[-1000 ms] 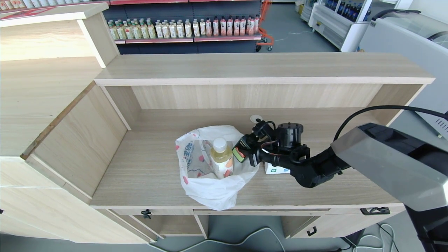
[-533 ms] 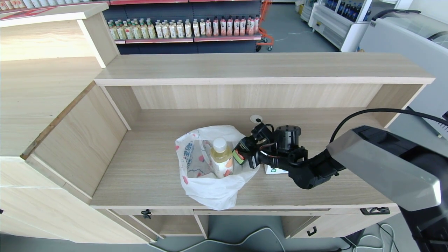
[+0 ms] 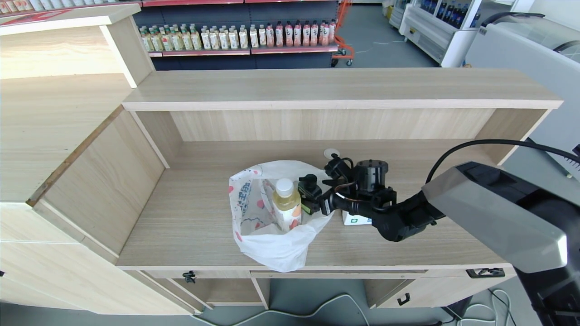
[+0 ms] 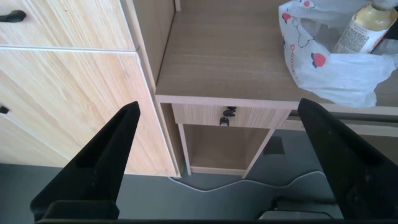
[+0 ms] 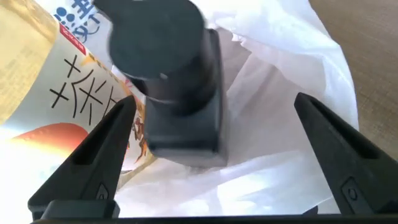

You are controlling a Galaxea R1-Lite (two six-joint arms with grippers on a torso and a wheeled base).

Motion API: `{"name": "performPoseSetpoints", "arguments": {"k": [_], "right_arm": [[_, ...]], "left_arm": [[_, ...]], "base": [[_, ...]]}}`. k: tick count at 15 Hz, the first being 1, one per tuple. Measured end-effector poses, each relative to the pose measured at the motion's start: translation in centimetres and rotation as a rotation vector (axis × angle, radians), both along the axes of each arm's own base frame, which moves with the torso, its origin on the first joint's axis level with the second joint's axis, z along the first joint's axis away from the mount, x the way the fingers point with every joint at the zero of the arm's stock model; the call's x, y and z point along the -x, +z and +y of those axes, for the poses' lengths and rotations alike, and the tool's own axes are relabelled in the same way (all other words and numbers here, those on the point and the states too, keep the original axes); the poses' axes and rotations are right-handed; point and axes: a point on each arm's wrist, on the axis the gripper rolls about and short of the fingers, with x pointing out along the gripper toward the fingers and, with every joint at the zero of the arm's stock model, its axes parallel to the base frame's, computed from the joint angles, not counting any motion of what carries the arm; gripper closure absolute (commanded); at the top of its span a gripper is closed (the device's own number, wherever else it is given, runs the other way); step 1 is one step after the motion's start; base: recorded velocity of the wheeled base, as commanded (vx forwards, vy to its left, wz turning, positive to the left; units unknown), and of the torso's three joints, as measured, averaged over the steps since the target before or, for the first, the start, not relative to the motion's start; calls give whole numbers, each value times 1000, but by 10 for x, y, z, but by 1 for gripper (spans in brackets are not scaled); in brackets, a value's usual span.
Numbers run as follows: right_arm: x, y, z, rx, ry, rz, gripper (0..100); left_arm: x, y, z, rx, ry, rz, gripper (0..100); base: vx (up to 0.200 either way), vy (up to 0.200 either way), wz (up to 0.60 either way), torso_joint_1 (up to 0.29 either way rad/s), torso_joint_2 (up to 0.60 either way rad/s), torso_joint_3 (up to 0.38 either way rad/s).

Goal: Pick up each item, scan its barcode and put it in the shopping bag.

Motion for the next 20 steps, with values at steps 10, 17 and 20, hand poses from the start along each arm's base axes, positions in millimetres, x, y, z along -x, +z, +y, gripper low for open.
{"name": "performPoseSetpoints", "arguments": {"k": [10, 17, 20], "right_arm": [[45, 87, -42, -95, 42, -38, 0], [147, 161, -129, -57, -376, -36, 0], [221, 157, -173, -14, -592, 8, 0]], "left_arm": [[0, 0, 0, 0, 0, 0, 0], [0, 0, 0, 0, 1, 0, 0], [0, 0, 0, 0, 1, 0, 0]], "base": [[0, 0, 0, 0, 0, 0], [0, 0, 0, 0, 0, 0], [0, 0, 0, 0, 0, 0]]}}
